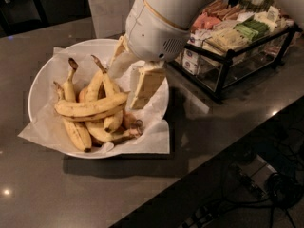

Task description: Pick banana from white bowl

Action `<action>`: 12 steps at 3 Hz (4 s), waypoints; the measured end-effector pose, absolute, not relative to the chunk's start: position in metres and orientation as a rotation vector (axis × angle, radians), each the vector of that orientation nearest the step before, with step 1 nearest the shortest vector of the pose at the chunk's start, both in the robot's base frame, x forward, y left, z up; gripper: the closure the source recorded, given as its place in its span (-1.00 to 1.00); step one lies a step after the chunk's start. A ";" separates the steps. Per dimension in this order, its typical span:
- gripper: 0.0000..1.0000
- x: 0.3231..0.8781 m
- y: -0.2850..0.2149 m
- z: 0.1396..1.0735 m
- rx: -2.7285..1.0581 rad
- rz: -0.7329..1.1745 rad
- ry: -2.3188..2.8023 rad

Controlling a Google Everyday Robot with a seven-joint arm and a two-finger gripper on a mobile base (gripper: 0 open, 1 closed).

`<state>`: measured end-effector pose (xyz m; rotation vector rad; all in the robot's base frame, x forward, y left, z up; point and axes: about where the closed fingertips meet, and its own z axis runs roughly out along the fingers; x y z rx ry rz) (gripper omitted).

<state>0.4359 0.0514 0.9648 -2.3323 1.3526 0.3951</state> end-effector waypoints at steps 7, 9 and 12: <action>-0.26 0.473 0.061 0.923 -2.339 0.463 1.415; -0.16 0.472 0.070 0.907 -2.365 0.520 1.433; 0.84 0.458 0.082 0.912 -2.411 0.483 1.441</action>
Offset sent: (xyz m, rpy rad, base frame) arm 0.0016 -0.0008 -0.0022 -0.0003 0.0028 -0.0038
